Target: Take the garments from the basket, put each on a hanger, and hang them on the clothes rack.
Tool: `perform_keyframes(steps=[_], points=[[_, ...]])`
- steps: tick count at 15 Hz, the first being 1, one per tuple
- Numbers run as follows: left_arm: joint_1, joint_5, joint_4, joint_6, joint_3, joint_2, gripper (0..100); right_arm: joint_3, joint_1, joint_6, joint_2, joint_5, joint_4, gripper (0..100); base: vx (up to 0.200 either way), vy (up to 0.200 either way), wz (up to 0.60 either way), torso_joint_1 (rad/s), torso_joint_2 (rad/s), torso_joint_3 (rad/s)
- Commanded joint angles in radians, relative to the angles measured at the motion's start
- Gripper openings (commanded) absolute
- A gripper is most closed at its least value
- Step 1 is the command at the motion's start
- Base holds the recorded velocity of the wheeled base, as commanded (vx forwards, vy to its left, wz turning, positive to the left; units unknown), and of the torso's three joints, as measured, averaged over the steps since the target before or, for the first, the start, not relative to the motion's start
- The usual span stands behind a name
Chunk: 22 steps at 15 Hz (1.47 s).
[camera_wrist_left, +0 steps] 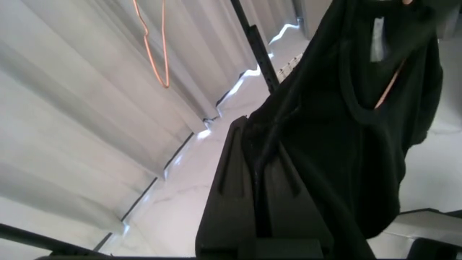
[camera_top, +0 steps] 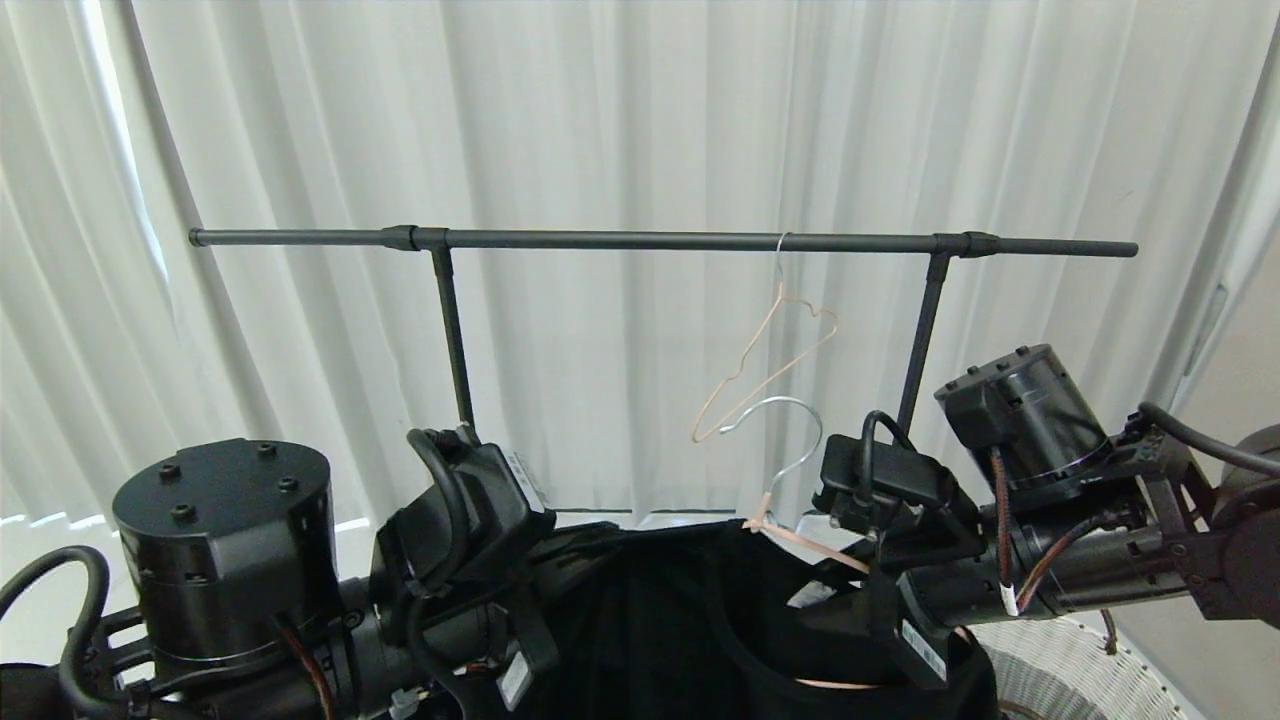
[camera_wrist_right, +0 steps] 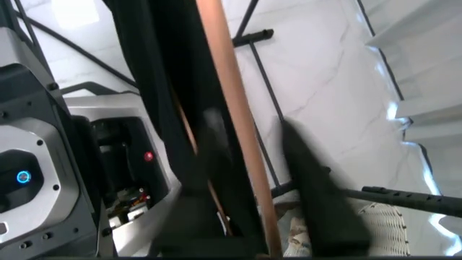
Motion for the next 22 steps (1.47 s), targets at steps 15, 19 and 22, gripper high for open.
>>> perform_keyframes(steps=[15,19,22], points=[[0.196,0.011,0.0,-0.004,0.031,-0.021,100,-0.001,-0.075,-0.051,-0.093,0.001,-0.02,0,0.0,0.0,0.0,0.0,0.0,0.0],[0.313,0.007,0.0,-0.001,0.1,0.085,100,-0.001,-0.105,-0.05,-0.165,0.041,-0.054,0,0.0,0.0,0.0,0.0,0.0,0.0],[0.337,-0.011,0.0,-0.001,0.08,0.182,100,-0.002,-0.059,-0.053,-0.202,0.054,-0.118,0,0.0,0.0,0.0,0.0,0.0,0.0]])
